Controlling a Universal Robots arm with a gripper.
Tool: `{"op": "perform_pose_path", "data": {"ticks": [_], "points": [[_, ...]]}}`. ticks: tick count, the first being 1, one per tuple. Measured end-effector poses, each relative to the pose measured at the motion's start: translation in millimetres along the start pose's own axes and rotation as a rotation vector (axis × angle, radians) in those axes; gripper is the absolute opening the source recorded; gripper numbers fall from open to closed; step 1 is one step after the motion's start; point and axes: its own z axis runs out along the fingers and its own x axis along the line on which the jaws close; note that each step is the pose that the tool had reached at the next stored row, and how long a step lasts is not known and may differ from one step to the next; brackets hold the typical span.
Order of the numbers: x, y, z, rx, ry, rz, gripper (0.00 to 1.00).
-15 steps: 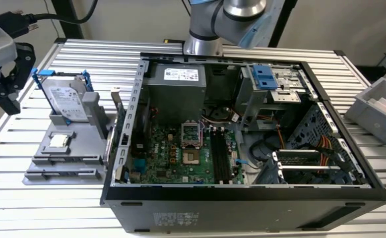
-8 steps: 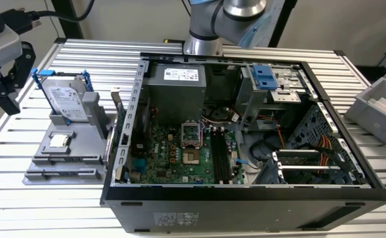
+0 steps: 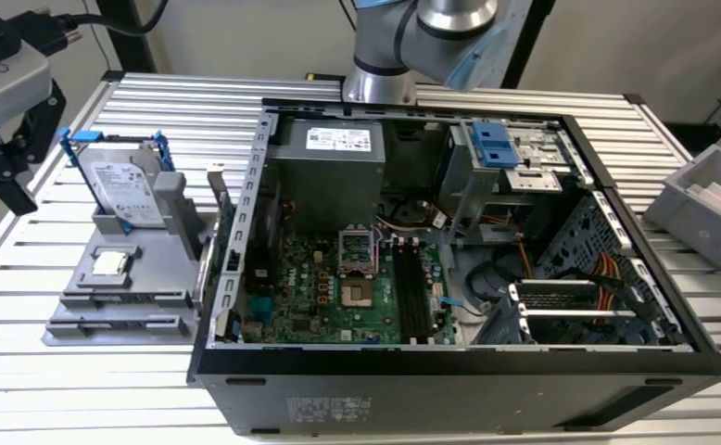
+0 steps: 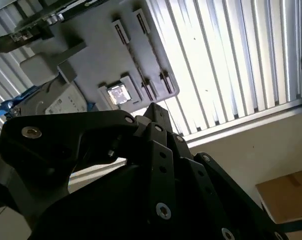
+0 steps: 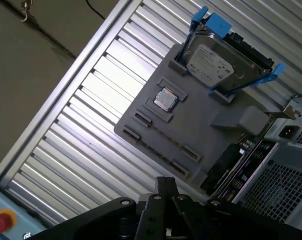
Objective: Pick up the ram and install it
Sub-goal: 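Pick up the ram and move it above insertion slot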
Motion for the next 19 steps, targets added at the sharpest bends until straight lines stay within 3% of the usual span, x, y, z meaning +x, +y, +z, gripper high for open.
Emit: {"op": "perform_pose_path", "data": {"ticks": [19], "points": [[-0.2,0.2,0.0,-0.003,0.0109,-0.212,0.0]]}}
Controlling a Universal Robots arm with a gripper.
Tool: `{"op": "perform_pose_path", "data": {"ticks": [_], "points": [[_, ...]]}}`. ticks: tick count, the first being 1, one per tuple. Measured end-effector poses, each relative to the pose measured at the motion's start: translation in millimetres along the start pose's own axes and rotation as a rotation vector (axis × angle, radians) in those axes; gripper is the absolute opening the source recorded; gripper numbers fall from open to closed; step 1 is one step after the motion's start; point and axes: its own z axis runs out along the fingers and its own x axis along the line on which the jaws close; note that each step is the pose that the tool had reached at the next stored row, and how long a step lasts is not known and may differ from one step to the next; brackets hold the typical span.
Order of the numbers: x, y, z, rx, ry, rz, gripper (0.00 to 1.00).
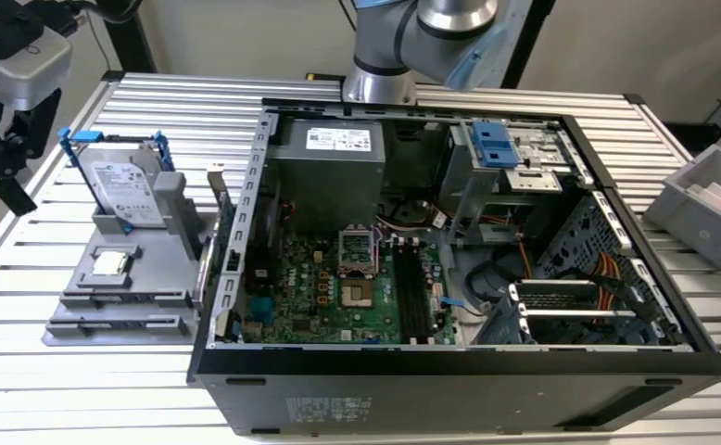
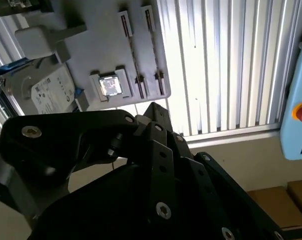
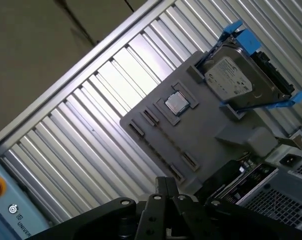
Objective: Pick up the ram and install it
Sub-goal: 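Pick up the ram and move it above insertion slot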
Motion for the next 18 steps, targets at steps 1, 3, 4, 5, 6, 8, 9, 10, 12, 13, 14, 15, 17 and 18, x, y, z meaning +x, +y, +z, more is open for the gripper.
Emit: {"op": "perform_pose_path", "data": {"ticks": [1,3,4,5,6,8,9,10,12,13,14,15,17,18], "points": [[0.0,0.0,0.0,-0.0001,0.0005,-0.011,0.0],[0.0,0.0,0.0,-0.0005,0.0017,-0.033,0.0],[-0.1,0.0,0.1,-0.0006,0.0022,-0.044,0.0],[-0.1,0.0,0.1,-0.0007,0.0028,-0.055,0.0],[0.0,0.0,0.0,-0.0009,0.0034,-0.066,0.0],[-0.1,0.0,0.0,-0.0012,0.0046,-0.089,0.0],[-0.1,0.1,0.0,-0.0014,0.0051,-0.1,0.0],[-0.1,0.1,0.1,-0.0015,0.0057,-0.112,0.0],[-0.1,0.1,0.0,-0.0019,0.0069,-0.133,0.0],[-0.1,0.1,0.0,-0.002,0.0073,-0.143,0.0],[-0.1,0.1,0.0,-0.0022,0.0079,-0.156,0.0],[-0.2,0.2,0.0,-0.0032,0.0114,-0.227,0.0],[-0.2,0.1,0.0,-0.0026,0.0131,-0.261,0.0],[-0.2,0.2,-0.1,0.0005,0.0116,-0.271,0.0]]}}
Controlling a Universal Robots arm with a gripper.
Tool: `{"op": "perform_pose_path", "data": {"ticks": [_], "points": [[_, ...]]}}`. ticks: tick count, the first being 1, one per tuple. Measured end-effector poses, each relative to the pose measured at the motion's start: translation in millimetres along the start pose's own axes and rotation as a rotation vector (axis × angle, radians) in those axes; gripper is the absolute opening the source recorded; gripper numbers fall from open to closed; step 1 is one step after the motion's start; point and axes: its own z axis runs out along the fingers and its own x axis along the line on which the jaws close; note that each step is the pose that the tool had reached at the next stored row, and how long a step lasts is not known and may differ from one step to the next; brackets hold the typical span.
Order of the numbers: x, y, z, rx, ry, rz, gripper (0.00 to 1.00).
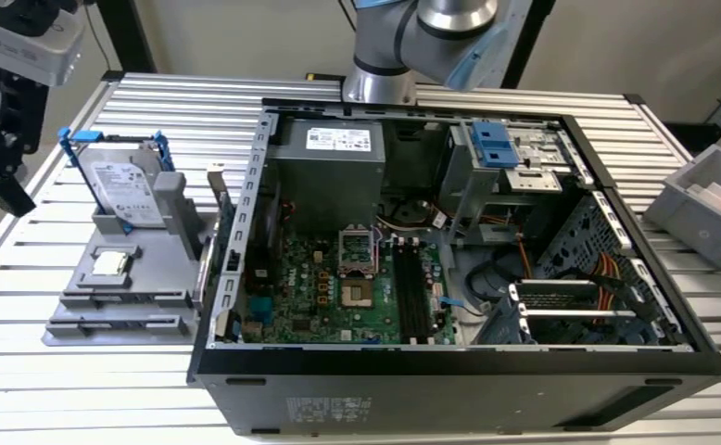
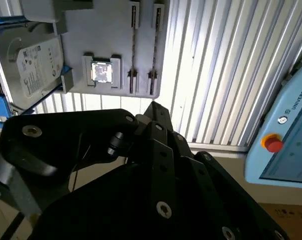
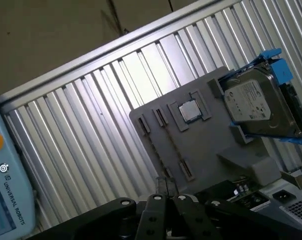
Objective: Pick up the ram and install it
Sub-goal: 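Pick up the ram and move it above insertion slot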
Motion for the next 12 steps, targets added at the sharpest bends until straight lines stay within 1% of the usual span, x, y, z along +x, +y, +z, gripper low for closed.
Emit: {"op": "perform_pose_path", "data": {"ticks": [3,4,5,9,12], "points": [[0.0,-0.1,0.1,0.0197,-0.0088,-0.025,0.0],[0.0,-0.1,0.0,0.0249,-0.0109,-0.033,0.0],[0.0,-0.2,0.0,0.0284,-0.0124,-0.041,0.0],[0.0,-0.1,0.1,0.0337,-0.0144,-0.077,0.0],[0.0,-0.1,0.1,0.0338,-0.0139,-0.111,0.0]]}}
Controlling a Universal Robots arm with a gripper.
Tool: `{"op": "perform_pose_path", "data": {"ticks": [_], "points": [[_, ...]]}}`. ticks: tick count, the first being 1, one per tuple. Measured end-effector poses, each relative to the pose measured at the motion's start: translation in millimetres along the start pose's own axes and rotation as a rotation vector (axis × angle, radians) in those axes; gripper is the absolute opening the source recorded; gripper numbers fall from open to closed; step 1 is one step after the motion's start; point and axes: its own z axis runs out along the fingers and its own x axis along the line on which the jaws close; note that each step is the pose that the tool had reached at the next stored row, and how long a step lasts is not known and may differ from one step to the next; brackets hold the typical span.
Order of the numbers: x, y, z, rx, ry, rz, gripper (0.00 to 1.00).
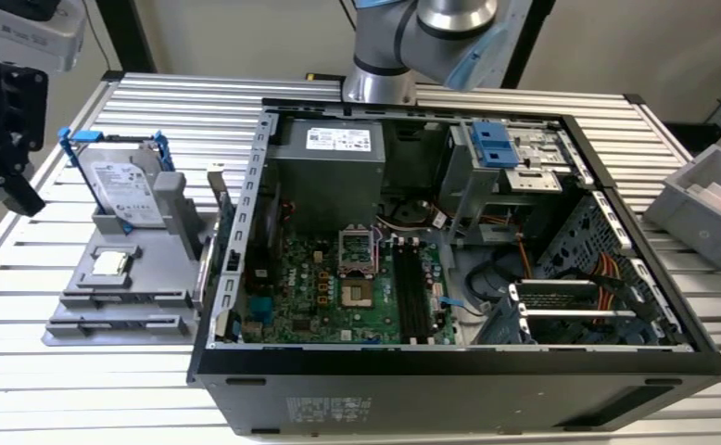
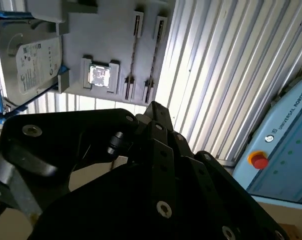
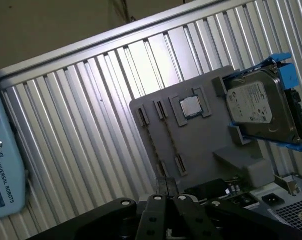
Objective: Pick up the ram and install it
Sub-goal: 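Pick up the ram and move it above insertion slot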
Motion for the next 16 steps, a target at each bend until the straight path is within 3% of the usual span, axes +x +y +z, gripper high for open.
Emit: {"op": "perform_pose_path", "data": {"ticks": [5,16], "points": [[0.0,0.0,0.0,-0.0035,-0.0027,-0.069,0.0],[0.0,0.0,0.0,-0.0094,-0.0013,-0.233,0.0]]}}
